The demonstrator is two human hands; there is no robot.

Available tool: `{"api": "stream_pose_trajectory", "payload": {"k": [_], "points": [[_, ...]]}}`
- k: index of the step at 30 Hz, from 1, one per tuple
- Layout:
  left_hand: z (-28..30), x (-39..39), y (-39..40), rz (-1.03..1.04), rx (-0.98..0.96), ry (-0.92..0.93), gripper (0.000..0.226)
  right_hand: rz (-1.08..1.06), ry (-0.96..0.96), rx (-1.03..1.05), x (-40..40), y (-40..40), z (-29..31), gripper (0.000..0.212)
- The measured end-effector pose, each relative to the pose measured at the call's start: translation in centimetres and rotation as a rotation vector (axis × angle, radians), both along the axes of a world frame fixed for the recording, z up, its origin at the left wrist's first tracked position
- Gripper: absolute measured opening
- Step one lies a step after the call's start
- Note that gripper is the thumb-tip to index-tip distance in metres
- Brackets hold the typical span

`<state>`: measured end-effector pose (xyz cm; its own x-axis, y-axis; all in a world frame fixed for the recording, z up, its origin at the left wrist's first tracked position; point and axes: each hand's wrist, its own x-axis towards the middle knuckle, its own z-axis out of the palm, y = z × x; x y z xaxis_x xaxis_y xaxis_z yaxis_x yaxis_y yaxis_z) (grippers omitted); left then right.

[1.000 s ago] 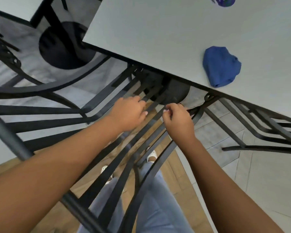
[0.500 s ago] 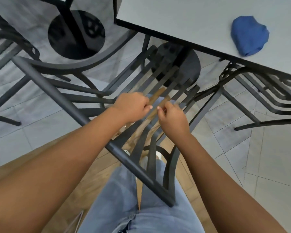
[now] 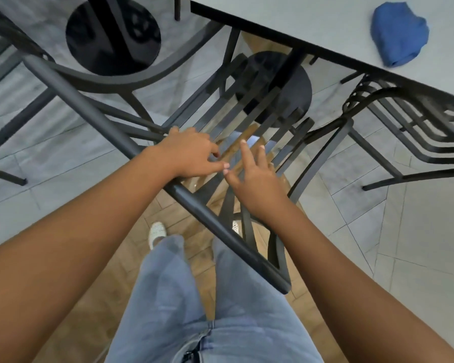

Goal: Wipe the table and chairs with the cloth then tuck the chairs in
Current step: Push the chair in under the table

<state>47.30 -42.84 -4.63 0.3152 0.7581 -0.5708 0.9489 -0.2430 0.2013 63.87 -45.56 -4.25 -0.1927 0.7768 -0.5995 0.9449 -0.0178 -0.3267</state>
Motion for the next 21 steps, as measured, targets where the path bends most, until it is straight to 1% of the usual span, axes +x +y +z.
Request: {"api": "stream_pose_trajectory", "payload": {"k": [2, 5, 7, 11, 13, 16, 18, 20, 21], "points": [[0.5, -1.4, -0.3, -0.039, -0.057, 0.024, 0.076, -0.023, -0.01, -0.055, -0.6, -0.8, 0.7, 0.074], [1.8, -3.9, -0.7, -0.137, -0.072, 0.032, 0.092, -0.06, -0.022, -0.089, -2.2, -2.7, 2.1, 0.08], [2.3, -5.7, -0.8, -0.221, -0.065, 0.036, 0.097, -0.093, -0.01, -0.089, -3.7, -4.1, 3.2, 0.084], [2.6, -9.0, -0.7, -0.381, -0.064, 0.05, 0.107, -0.198, 0.022, -0.105, -6.7, -6.9, 4.4, 0.099], [2.9, -9.9, -0.7, -0.455, -0.08, 0.069, 0.105, -0.184, -0.046, -0.071, -7.9, -7.9, 4.0, 0.102], [3.2, -10.6, -0.6, -0.527, -0.043, 0.094, 0.097, -0.138, -0.193, 0.061, -8.6, -8.8, 2.9, 0.1], [2.8, -10.9, -0.4, -0.538, 0.013, 0.128, 0.078, -0.16, -0.212, 0.129, -8.4, -9.2, 2.4, 0.097], [2.5, -11.2, -0.3, -0.496, 0.077, 0.134, 0.053, -0.207, -0.226, 0.158, -8.1, -9.3, 1.9, 0.092], [2.5, -11.2, -0.4, -0.457, 0.096, 0.121, 0.045, -0.229, -0.244, 0.161, -7.9, -9.2, 1.7, 0.09]]}}
